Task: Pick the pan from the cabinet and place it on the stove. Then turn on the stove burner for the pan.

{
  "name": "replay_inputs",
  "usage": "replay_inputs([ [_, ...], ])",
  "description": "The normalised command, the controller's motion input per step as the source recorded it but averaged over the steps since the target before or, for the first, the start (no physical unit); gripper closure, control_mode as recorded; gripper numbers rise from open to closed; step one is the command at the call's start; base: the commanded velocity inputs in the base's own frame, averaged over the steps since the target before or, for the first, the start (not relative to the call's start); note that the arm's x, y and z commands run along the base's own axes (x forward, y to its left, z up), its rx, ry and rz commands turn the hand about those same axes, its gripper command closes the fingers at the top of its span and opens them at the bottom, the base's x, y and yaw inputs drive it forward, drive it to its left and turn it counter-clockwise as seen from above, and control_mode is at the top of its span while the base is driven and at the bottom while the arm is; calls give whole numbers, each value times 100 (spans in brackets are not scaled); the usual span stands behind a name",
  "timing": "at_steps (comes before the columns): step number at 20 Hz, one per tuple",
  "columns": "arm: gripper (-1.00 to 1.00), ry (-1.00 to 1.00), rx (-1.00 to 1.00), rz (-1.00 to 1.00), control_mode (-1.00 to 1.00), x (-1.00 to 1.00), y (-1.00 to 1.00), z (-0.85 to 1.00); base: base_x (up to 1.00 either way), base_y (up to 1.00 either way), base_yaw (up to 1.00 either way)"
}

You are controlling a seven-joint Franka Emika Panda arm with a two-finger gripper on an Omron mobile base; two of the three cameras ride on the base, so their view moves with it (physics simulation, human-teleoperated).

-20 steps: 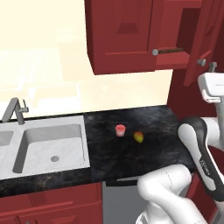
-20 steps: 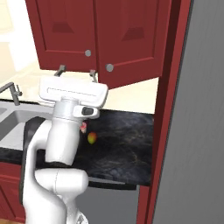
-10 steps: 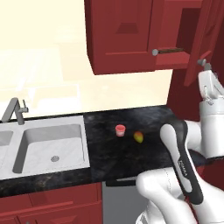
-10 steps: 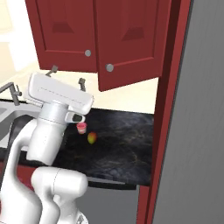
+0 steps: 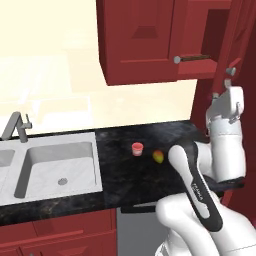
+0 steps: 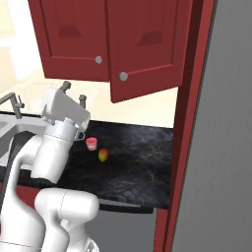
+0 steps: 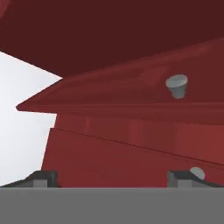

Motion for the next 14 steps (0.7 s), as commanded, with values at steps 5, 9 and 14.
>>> replay_inputs([
  [5,-100,0,56,53,-100,9,7,-28,0,0,0],
  [9,-100,-2,62,45,-100,8,7,-18,0,0,0],
  [14,-100,-3,64,42,-100,3,6,-14,0,0,0],
])
